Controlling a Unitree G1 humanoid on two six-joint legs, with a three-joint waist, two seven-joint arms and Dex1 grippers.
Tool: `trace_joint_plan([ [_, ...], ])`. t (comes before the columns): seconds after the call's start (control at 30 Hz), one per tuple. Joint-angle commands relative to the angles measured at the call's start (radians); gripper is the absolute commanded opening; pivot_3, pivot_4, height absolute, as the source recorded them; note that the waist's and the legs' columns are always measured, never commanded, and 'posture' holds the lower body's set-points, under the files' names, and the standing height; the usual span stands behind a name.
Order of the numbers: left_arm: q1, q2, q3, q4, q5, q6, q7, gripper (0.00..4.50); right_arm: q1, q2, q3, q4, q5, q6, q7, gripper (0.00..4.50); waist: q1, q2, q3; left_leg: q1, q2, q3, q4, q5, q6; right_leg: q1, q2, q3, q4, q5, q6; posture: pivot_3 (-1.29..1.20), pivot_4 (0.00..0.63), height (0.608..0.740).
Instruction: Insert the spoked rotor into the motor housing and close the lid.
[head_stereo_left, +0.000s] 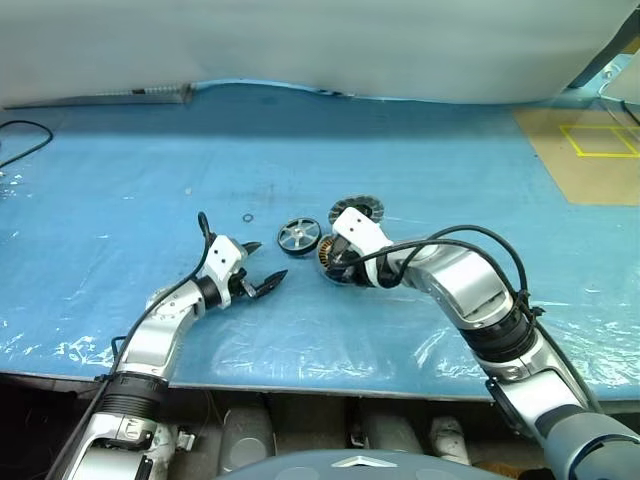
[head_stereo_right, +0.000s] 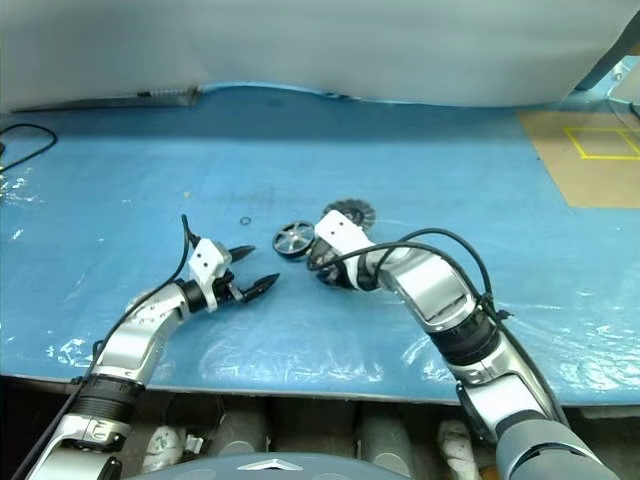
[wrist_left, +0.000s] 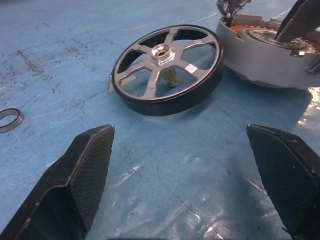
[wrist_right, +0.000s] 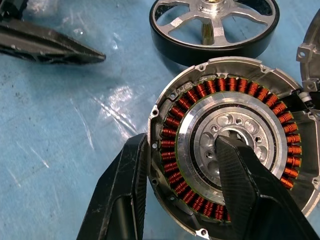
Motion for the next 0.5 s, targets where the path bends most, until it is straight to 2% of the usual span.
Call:
trace_joint_plan([
  [0.03,0.0,0.009,0.015,-0.035,-0.01,-0.005,0.003,4.5,0.0,0.026,0.045,0.038,0.007,-0.028,-0.008,1.71,0.0,0.0,0.0,0.0,0.0,0.0,0.0,0.0,0.0,0.0,0.0,0.0,0.0,0.0,0.0,0.0,0.15,0.74],
  [0.3,-0.001,0.005,0.01,-0.035,-0.009,-0.006,0.003,4.5,-0.009,0.044,0.061,0.07,-0.005,-0.062,-0.023,1.71,0.0,0.0,0.0,0.0,0.0,0.0,0.0,0.0,0.0,0.0,0.0,0.0,0.0,0.0,0.0,0.0,0.15,0.74],
  [0.5,0.0,0.005,0.01,-0.036,-0.009,-0.004,0.003,4.5,-0.034,0.021,-0.001,-0.007,0.04,-0.024,0.005,1.71,0.002,0.0,0.0,-0.001,-0.001,0.0,0.0,0.0,0.0,-0.001,0.0,0.001,0.0,0.0,0.0,0.0,0.15,0.74],
])
